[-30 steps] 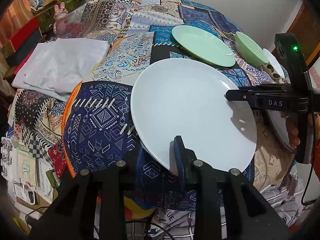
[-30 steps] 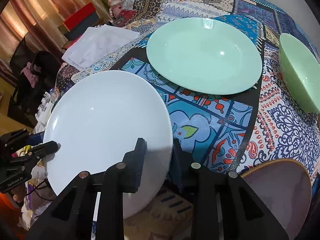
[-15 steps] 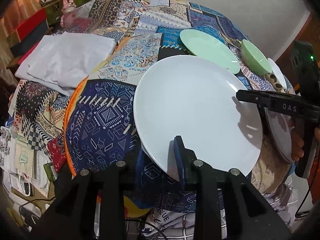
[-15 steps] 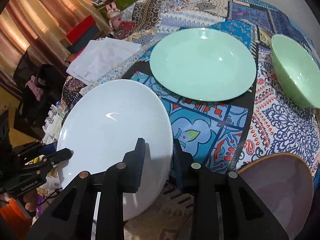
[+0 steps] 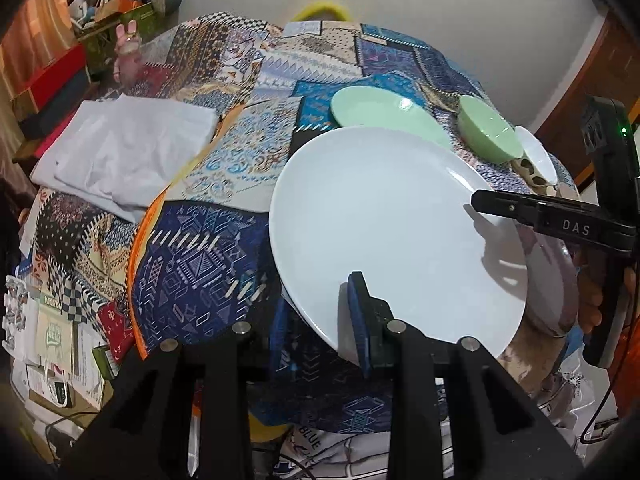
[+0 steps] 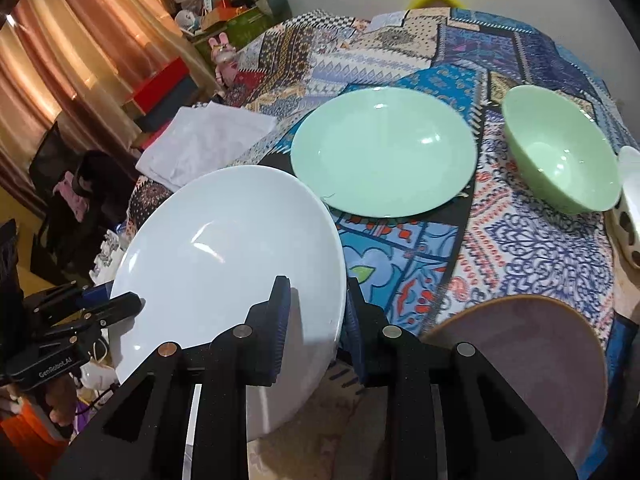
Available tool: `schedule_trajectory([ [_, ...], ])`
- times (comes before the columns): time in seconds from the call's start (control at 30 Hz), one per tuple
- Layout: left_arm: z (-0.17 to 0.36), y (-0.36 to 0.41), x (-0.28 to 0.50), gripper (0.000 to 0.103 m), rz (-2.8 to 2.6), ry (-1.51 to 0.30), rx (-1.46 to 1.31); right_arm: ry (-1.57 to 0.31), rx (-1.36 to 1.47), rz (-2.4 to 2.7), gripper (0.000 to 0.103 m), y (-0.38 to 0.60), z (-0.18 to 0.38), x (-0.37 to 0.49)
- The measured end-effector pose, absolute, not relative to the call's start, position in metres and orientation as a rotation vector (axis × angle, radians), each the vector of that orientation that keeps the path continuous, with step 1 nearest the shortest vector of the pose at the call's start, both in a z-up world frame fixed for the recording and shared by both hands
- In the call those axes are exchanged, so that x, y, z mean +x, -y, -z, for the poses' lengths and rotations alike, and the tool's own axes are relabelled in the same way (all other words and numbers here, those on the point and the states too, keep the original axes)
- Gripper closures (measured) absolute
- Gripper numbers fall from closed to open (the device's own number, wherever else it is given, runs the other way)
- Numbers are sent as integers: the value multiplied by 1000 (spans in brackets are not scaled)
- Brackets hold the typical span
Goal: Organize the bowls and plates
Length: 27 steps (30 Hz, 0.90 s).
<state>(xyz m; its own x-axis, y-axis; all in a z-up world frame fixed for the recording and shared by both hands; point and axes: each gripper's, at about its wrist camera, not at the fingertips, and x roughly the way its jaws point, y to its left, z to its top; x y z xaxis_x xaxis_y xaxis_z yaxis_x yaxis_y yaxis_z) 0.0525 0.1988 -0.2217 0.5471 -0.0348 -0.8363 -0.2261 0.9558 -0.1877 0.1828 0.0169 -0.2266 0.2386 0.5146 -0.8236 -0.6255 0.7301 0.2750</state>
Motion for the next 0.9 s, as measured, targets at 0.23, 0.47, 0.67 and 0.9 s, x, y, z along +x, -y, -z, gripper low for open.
schedule_trajectory([
  [0.23, 207, -179, 59, 74, -85, -957, -259, -1040, -88, -755, 78, 7, 213, 182],
  [0.47, 196, -160, 66, 74, -52, -944, -246, -999, -64, -727, 78, 32, 201, 177],
  [0.67, 189, -141, 71, 74, -25, -941, -221, -978, -34, -705, 78, 55, 195, 175],
  [0.9, 182, -121, 76, 74, 5, -928, -193, -957, 0, -678, 78, 79, 189, 171],
])
